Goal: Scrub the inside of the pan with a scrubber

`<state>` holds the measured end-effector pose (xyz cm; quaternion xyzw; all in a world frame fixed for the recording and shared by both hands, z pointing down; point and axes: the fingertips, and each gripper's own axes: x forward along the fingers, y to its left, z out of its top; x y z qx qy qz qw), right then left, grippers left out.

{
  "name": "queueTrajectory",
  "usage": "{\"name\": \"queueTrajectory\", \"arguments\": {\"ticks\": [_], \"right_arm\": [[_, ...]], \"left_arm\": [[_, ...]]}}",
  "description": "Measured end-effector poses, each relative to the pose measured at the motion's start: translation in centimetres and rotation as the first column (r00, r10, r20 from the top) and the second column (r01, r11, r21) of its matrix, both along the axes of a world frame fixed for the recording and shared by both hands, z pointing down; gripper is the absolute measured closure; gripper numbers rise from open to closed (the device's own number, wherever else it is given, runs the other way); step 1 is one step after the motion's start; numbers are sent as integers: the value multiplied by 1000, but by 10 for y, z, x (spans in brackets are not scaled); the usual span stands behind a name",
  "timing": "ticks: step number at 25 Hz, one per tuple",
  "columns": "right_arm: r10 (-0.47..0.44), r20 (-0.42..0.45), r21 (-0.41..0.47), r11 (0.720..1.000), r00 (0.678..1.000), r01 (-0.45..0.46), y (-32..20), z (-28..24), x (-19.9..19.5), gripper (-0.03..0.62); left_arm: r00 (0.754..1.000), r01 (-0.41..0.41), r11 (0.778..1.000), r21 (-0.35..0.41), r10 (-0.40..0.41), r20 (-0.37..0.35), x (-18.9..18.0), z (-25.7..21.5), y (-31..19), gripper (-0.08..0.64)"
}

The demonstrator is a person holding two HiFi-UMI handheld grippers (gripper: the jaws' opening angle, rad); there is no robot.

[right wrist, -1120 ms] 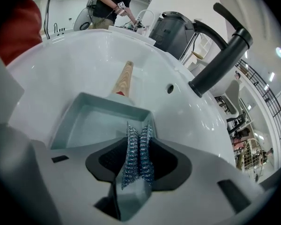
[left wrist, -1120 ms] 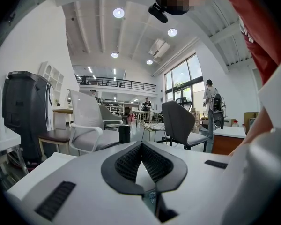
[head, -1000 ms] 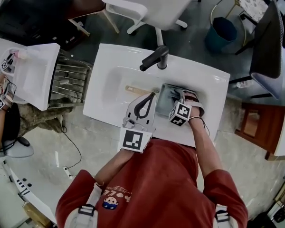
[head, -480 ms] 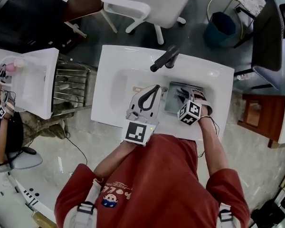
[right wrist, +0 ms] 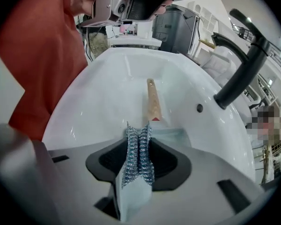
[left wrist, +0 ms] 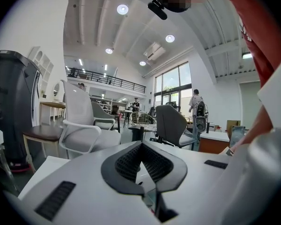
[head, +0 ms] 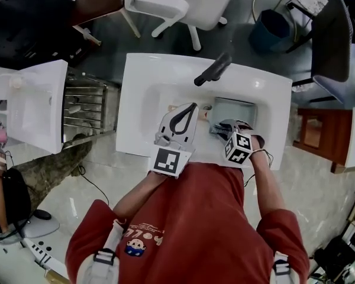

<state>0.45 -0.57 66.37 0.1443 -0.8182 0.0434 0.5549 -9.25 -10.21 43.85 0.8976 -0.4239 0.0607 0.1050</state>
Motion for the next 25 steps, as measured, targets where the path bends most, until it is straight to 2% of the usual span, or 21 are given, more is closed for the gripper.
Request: {"name": "queueTrajectory", "arguments": {"ticks": [8,12,14,18,21,25], "right_arm": [[-6,-5,-65,998,1000,6,11,19,-7,433],[-31,1,-88,996,1000,31,11,30,-9,435],[-39,4,-94,995,999,39,10,31,-9,435],[-42,1,-88,995,999,42,9,31,-11,436],[-41,-7,-77,996,999,40,9,32,-10,436],[-47,-23,-54,997,999,46,4,33,-11,434]], "left_arm": [[1000,-5,1000,-10,4,-11,-4,8,2,546],[1000,3,999,41,-3,-2,-5,3,-1,546],[1000,11,1000,12,-11,-5,-6,6,1,546],[1000,27,999,20,-27,6,-11,10,0,546],[1000,17,998,64,-19,20,-9,9,0,546],[1000,18,998,56,-18,10,-7,10,2,546]]}}
